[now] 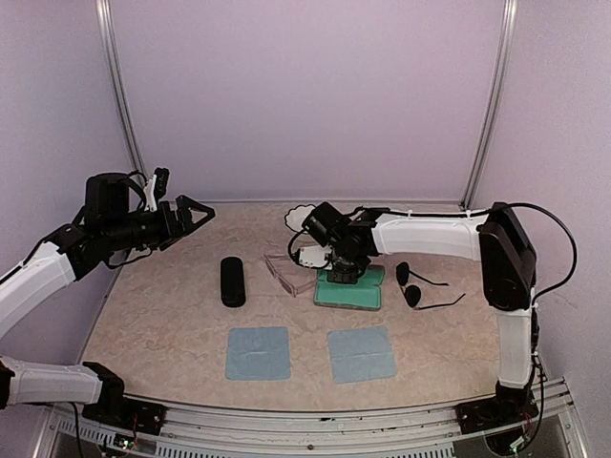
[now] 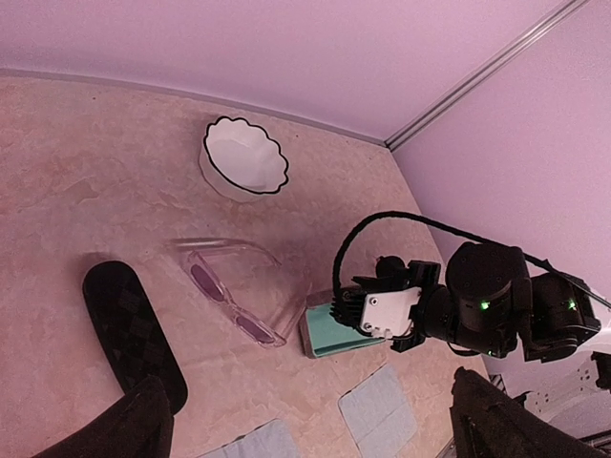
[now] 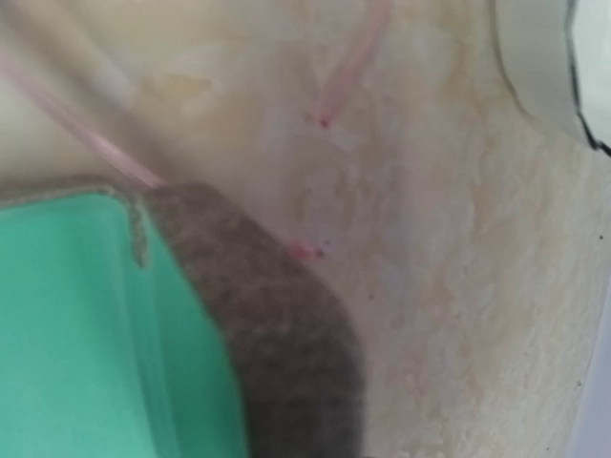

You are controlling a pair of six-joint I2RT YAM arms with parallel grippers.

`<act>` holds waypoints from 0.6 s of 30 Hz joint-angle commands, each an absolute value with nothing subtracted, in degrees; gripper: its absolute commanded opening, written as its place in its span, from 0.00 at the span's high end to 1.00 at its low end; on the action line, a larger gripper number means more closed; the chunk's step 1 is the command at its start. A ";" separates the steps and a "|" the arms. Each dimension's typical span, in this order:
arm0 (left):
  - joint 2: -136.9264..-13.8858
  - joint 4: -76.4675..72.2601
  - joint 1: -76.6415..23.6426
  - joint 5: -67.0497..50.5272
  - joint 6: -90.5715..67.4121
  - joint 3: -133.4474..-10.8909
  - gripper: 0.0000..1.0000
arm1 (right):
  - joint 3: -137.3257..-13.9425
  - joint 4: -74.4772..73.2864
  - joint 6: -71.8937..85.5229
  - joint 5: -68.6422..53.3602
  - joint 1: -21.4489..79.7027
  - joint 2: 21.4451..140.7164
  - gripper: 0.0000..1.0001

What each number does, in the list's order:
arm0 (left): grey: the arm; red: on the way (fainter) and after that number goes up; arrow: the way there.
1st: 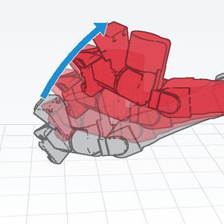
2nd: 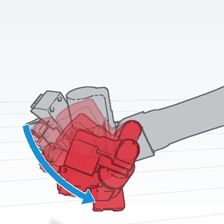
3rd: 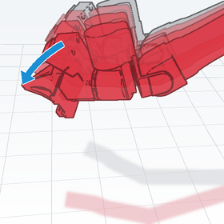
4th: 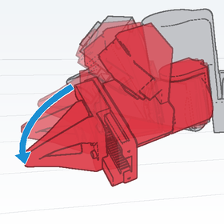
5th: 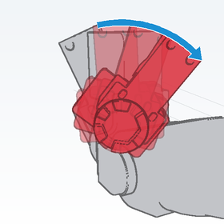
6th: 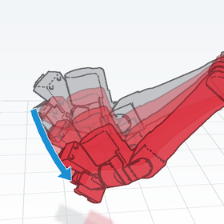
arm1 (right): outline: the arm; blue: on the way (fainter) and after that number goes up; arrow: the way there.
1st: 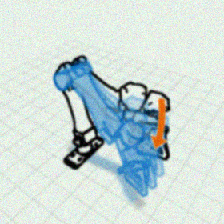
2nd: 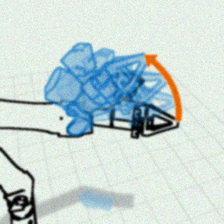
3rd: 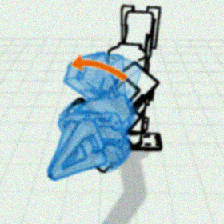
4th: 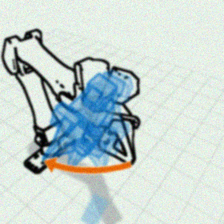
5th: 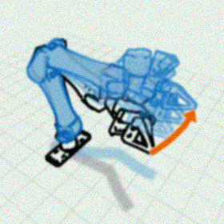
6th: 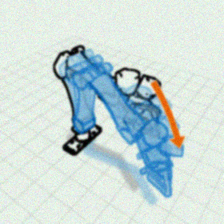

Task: Organize the sunglasses
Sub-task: Place the opened sunglasses case at the center of the board.

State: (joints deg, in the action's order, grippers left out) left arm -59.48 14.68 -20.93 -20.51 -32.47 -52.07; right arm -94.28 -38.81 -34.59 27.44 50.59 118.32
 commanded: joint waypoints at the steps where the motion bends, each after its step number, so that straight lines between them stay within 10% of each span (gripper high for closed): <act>1: -58.33 14.52 -20.48 -20.15 -31.31 -51.52 0.01 | -97.16 -38.98 -34.15 29.92 51.80 120.93 1.00; 18: -59.20 13.50 -20.48 -20.90 -31.30 -51.22 0.01 | -94.65 -36.25 -35.24 29.94 52.97 119.39 0.79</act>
State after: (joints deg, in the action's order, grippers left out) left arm -59.35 14.70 -20.93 -20.56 -32.45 -51.68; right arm -95.66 -37.45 -34.94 29.45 52.07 120.66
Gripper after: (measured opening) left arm 0.988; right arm 0.203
